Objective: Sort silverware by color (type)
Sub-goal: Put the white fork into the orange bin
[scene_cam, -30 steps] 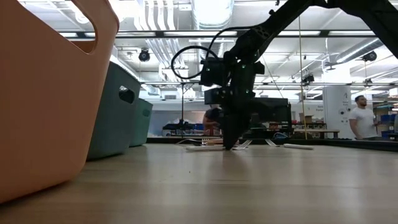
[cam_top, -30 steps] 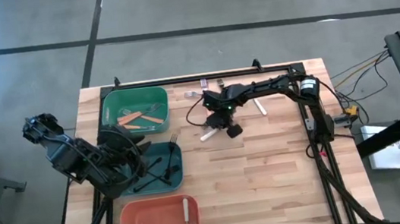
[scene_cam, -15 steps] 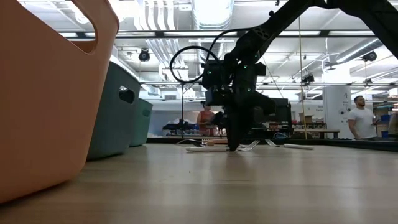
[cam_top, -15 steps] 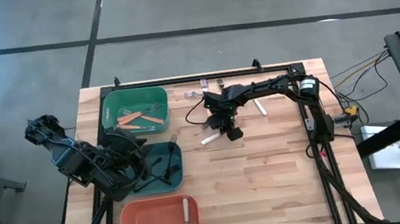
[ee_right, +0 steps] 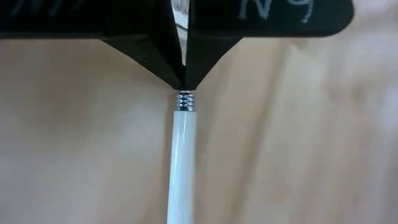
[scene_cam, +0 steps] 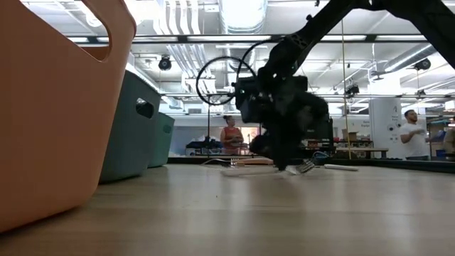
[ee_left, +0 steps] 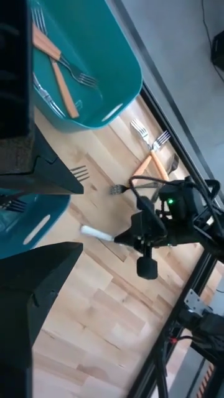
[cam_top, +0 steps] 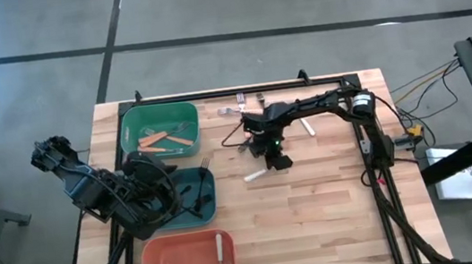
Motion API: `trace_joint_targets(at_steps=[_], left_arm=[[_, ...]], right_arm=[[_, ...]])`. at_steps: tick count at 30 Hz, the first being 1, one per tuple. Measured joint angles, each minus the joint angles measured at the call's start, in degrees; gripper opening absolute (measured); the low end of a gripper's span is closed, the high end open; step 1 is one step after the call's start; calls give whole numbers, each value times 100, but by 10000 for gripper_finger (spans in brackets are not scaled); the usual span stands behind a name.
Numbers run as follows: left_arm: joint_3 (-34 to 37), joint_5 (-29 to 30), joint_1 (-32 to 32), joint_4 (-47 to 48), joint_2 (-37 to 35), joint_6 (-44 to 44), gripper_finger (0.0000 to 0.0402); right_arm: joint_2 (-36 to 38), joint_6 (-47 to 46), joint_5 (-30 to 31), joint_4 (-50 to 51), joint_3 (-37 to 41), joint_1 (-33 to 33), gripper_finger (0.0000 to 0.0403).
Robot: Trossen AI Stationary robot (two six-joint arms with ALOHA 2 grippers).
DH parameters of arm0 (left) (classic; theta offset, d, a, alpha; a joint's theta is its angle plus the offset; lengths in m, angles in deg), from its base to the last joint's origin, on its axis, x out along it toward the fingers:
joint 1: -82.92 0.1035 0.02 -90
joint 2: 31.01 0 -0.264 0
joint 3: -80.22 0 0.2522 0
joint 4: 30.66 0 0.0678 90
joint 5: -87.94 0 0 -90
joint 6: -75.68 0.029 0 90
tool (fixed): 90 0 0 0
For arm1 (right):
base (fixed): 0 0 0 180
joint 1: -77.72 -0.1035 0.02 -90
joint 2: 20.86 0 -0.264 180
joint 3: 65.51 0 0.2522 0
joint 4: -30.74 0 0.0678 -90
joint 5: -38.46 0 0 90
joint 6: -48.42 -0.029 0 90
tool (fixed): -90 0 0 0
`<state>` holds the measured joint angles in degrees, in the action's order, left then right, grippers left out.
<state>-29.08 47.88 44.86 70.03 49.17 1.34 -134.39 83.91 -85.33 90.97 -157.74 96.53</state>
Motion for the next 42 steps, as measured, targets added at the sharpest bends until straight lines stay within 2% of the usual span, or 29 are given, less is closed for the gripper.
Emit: trace_joint_targets(at_steps=[4, 10, 12, 16, 21, 24, 30, 33, 39, 42], left_arm=[[-1, 1, -1, -141, 9, -8, 118], [-1, 1, 0, -260, 107, -12, 118], [1, 1, -1, -320, 148, -12, 118], [1, -46, -1, -385, 238, -12, 118], [-1, -150, -1, -397, 336, -125, 118], [0, -172, -1, -399, 391, -127, 118], [0, -271, 110, -454, 473, 188, 118], [-1, -466, 223, -680, 539, 586, 118], [-1, -1438, 743, -1314, 956, 2095, 118], [-12, -1521, 951, -1330, 1226, 2522, 118]], right_arm=[[269, -98, -525, -60, -33, 69, 6], [372, -110, -801, -80, -32, 90, 7], [392, -120, -757, -95, -33, 96, 7], [390, -249, -300, -146, -10, 38, 8], [414, -654, -247, -174, -15, 11, 15], [424, -974, -207, 5, -19, 3, 32], [525, -932, -144, 525, -21, -204, 75], [585, -785, 187, 741, -23, -385, 91], [744, -473, 1630, 864, -21, -797, 96], [895, -398, 2002, 925, -11, -887, 93]])
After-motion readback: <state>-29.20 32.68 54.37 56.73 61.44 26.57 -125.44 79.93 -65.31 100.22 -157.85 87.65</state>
